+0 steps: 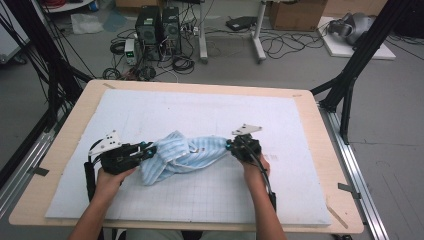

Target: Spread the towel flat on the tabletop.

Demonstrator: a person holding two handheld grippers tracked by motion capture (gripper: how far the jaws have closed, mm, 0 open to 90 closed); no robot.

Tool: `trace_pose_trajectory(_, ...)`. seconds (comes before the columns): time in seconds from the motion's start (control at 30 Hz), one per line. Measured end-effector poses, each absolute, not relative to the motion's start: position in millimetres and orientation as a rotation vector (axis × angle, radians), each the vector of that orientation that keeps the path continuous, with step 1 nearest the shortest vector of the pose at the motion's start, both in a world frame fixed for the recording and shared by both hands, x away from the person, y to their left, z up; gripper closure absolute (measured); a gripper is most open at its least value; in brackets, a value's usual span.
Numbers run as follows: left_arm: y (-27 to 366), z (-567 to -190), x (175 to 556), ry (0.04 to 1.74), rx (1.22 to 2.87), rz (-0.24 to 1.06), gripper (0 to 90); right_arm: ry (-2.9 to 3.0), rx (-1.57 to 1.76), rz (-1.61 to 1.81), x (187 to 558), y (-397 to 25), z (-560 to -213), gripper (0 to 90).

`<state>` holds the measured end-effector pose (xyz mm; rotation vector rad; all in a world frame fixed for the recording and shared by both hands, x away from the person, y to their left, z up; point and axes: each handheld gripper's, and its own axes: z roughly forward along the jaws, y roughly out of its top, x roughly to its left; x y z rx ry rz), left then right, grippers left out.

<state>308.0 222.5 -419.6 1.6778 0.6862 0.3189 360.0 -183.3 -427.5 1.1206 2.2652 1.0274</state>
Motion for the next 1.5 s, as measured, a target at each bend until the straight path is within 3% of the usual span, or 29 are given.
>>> trace_pose_trajectory(0.17,226.0,-424.6,309.8,0.708,1.690,0.317,79.0,2.118,1.181,1.057,329.5,-227.4,-420.8,87.3)
trace_pose_trajectory(0.43,237.9,-428.5,307.5,0.750,1.637,0.332,80.3,2.084,1.241,1.038,291.7,-255.8,-433.2,86.1)
trace_pose_trajectory(0.53,245.1,-427.6,306.6,0.786,1.613,0.351,75.5,2.054,1.225,1.040,286.2,-255.2,-429.8,67.9)
trace_pose_trajectory(0.57,250.4,-424.4,305.5,0.818,1.566,0.374,72.6,2.035,1.228,1.047,287.8,-254.9,-426.0,62.1)
trace_pose_trajectory(0.6,250.4,-424.4,305.5,0.818,1.566,0.374,69.9,2.035,1.228,1.047,287.8,-254.9,-426.0,62.1)
trace_pose_trajectory(0.67,257.5,-417.6,304.1,0.851,1.521,0.419,63.3,2.006,1.205,1.108,300.0,-249.7,-413.6,50.3)
trace_pose_trajectory(0.77,259.8,-414.4,304.6,0.858,1.511,0.433,59.8,2.069,1.164,1.119,314.9,-239.0,-409.5,46.6)
trace_pose_trajectory(1.0,254.3,-413.8,312.1,0.879,1.524,0.423,47.9,2.356,0.978,1.047,377.9,-170.6,-418.1,40.7)
trace_pose_trajectory(1.2,248.4,-415.0,317.6,0.895,1.543,0.402,40.4,2.481,0.938,0.988,402.7,-139.4,-434.2,50.9)
trace_pose_trajectory(1.27,246.8,-414.1,318.7,0.898,1.543,0.397,38.8,2.486,0.987,0.981,405.9,-140.5,-438.9,69.2)
trace_pose_trajectory(1.3,246.2,-413.6,318.9,0.897,1.547,0.395,38.8,2.486,0.987,0.981,405.9,-140.5,-438.9,69.2)
trace_pose_trajectory(1.33,245.7,-413.0,319.4,0.892,1.552,0.395,38.7,2.485,0.995,0.951,403.3,-146.8,-436.3,83.2)
trace_pose_trajectory(1.5,242.3,-411.8,321.0,0.887,1.559,0.389,38.5,2.448,1.034,0.948,385.7,-170.2,-432.4,86.7)
